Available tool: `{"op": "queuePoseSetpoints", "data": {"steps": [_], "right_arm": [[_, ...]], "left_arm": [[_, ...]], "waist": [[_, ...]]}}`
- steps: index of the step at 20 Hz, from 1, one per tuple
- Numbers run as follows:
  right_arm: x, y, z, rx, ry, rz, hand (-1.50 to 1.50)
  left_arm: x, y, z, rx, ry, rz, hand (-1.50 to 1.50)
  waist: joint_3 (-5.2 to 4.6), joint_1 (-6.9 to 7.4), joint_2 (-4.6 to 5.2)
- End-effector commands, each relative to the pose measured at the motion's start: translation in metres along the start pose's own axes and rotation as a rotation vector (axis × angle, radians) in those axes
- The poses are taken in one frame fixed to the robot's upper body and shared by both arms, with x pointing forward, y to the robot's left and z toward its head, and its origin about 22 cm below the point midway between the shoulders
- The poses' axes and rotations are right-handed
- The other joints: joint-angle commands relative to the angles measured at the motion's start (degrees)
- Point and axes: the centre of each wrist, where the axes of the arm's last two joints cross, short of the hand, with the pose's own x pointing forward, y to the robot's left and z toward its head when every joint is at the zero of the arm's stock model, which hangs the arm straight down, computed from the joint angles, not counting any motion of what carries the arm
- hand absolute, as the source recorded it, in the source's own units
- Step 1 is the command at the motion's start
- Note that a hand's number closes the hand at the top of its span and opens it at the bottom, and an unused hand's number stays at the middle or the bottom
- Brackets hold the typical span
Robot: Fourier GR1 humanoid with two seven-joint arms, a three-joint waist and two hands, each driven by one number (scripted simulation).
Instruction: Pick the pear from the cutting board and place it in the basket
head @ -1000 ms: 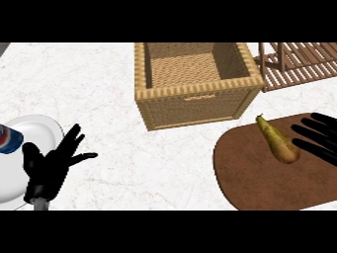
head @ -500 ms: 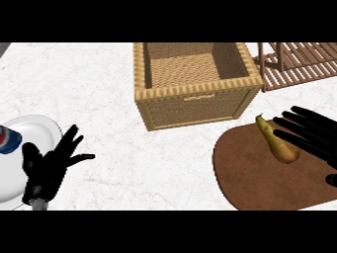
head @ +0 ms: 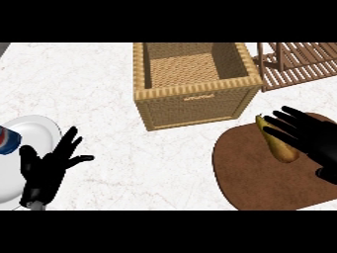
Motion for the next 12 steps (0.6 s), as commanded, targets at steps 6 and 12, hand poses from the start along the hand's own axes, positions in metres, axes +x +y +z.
{"op": "queuePoseSetpoints", "data": {"steps": [6,12], "right_arm": [[0.0,0.014,-0.022,0.021,0.008,-0.01,-1.5],[-0.009,0.032,-0.023,0.019,0.004,0.005,-1.5]], "left_arm": [[-0.018,0.019,0.002,0.063,0.163,-0.04,0.0],[-0.038,0.002,0.018,0.039,0.166,-0.029,0.0]], "waist": [[-0.54,-0.12,0.54],[-0.52,0.3,0.52]]}}
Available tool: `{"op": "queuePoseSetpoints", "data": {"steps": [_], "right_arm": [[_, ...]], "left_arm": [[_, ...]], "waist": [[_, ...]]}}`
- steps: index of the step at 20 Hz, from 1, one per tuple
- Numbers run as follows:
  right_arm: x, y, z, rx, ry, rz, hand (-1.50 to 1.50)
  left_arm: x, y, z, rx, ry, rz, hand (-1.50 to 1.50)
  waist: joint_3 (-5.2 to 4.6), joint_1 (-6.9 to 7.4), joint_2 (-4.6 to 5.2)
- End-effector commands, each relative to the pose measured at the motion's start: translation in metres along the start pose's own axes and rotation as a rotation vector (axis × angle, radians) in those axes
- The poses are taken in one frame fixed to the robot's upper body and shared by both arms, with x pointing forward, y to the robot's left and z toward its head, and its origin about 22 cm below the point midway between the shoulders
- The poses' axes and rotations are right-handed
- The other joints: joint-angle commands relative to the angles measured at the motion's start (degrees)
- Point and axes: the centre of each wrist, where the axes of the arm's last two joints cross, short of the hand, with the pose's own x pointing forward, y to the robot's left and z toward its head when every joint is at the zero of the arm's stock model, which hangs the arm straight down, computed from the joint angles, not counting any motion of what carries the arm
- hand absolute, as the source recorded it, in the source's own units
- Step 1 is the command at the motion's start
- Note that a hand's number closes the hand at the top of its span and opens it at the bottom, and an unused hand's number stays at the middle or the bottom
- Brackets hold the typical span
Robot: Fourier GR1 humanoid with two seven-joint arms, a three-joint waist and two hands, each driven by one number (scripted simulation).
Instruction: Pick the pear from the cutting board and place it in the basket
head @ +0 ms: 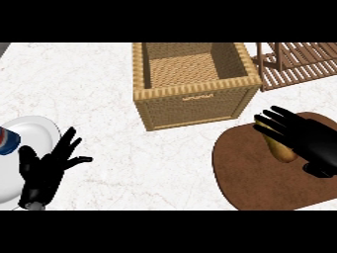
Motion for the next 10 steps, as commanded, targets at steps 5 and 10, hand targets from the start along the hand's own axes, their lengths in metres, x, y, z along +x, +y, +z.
{"op": "queuePoseSetpoints", "data": {"steps": [5,10], "right_arm": [[-0.006,-0.008,-0.019,-0.011,-0.023,0.047,1.5],[-0.019,0.003,-0.006,-0.069,-0.071,0.167,1.5]], "left_arm": [[-0.032,0.014,0.01,0.024,0.175,-0.034,0.0],[-0.023,-0.002,0.013,0.02,0.164,-0.039,0.0]], "waist": [[-0.65,0.49,0.62],[-0.59,0.36,0.59]]}}
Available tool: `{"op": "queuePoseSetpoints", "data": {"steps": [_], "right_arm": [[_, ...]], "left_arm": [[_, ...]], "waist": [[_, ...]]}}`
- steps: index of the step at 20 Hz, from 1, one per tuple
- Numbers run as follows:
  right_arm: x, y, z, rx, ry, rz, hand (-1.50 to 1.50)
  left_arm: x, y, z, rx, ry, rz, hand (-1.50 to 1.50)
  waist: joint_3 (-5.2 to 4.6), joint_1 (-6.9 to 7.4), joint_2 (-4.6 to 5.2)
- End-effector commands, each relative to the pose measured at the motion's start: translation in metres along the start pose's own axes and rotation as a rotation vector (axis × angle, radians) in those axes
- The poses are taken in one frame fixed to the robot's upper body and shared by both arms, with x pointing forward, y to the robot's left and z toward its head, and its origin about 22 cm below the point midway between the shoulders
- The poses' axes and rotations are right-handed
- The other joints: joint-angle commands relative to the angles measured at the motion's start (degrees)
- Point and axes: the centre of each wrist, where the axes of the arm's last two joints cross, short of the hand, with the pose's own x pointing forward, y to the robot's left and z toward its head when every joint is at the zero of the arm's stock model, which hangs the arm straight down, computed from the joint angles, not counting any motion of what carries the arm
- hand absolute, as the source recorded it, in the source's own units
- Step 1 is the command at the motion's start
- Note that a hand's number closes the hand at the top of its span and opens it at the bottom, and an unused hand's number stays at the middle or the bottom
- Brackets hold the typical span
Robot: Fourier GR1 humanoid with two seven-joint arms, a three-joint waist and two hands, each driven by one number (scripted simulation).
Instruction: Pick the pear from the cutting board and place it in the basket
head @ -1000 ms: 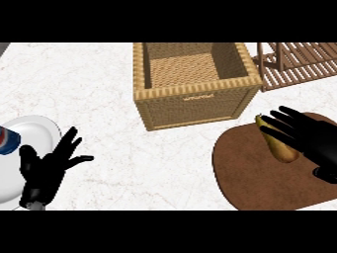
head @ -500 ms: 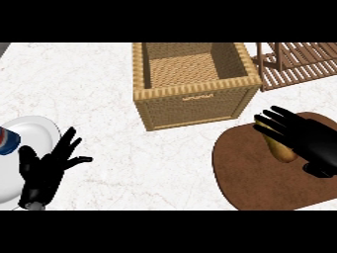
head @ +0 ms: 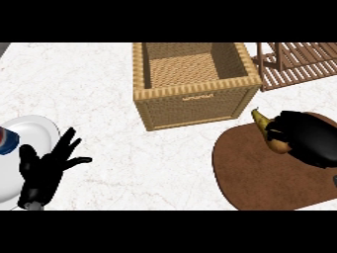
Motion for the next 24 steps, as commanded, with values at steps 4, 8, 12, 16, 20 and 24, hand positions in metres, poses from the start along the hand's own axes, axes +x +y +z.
{"op": "queuePoseSetpoints", "data": {"steps": [4,8,12,16,20,24], "right_arm": [[0.001,0.026,-0.009,-0.025,-0.015,0.063,1.5],[0.104,0.033,-0.078,0.105,0.177,-0.237,1.5],[0.14,0.03,-0.107,0.147,0.29,-0.353,1.5],[0.157,-0.008,-0.131,0.111,0.395,-0.313,1.5],[0.158,-0.034,-0.126,-0.026,0.482,-0.446,1.5],[0.157,-0.063,-0.113,-0.33,0.531,-0.703,1.5]], "left_arm": [[-0.053,0.01,0.014,0.027,0.133,-0.021,0.0],[-0.031,0.008,0.009,0.028,0.117,-0.021,0.0],[-0.019,0.012,0.007,0.042,0.085,-0.02,0.0],[-0.023,0.004,0.008,0.011,0.111,-0.024,0.0],[-0.016,0.004,0.006,-0.002,0.091,-0.02,0.0],[-0.016,-0.004,0.007,-0.026,0.096,-0.008,0.0]], "waist": [[-0.64,0.5,0.73],[-1.14,0.16,0.46],[-1.12,0.73,1.05],[-0.89,1.49,0.73],[-0.29,2.17,0.83],[0.28,2.66,0.69]]}}
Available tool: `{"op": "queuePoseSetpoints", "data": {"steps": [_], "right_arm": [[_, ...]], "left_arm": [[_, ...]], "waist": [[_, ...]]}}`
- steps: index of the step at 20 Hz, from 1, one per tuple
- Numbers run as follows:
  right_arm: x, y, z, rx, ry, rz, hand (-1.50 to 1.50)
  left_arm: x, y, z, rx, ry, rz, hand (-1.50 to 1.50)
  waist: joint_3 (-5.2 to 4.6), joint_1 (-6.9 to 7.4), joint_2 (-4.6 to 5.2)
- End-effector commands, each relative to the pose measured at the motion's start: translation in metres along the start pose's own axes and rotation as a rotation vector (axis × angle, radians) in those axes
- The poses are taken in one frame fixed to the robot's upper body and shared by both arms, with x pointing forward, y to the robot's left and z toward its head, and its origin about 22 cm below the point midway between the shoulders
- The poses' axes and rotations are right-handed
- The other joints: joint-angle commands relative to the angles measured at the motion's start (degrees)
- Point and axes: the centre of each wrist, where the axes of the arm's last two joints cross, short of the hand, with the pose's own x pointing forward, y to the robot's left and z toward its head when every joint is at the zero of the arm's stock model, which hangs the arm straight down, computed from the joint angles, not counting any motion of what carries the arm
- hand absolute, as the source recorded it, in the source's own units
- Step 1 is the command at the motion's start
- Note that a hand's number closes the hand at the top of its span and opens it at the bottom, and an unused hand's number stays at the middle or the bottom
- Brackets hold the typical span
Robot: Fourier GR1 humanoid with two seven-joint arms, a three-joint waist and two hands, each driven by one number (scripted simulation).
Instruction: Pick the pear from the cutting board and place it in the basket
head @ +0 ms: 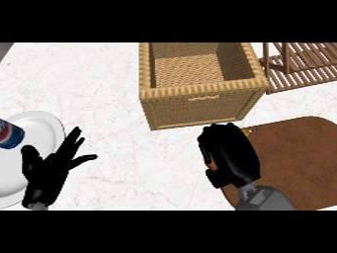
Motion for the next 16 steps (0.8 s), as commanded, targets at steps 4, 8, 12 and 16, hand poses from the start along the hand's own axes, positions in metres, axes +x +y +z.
{"op": "queuePoseSetpoints", "data": {"steps": [4,8,12,16], "right_arm": [[0.055,-0.047,0.01,-0.31,0.037,-0.449,1.5],[0.082,-0.079,0.01,-0.422,0.121,-0.557,1.5],[0.108,-0.11,0.0,-0.509,0.208,-0.585,1.5],[0.133,-0.155,-0.017,-0.567,0.28,-0.598,1.5]], "left_arm": [[-0.024,0.005,0.003,0.012,0.119,-0.04,0.0],[-0.025,0.0,0.002,0.009,0.131,-0.061,0.0],[-0.022,0.008,-0.004,0.041,0.142,-0.061,0.0],[-0.022,0.005,-0.001,0.038,0.147,-0.082,0.0]], "waist": [[-0.07,2.0,0.35],[-0.51,1.62,-0.03],[-0.7,1.1,0.1],[-0.64,1.44,-0.06]]}}
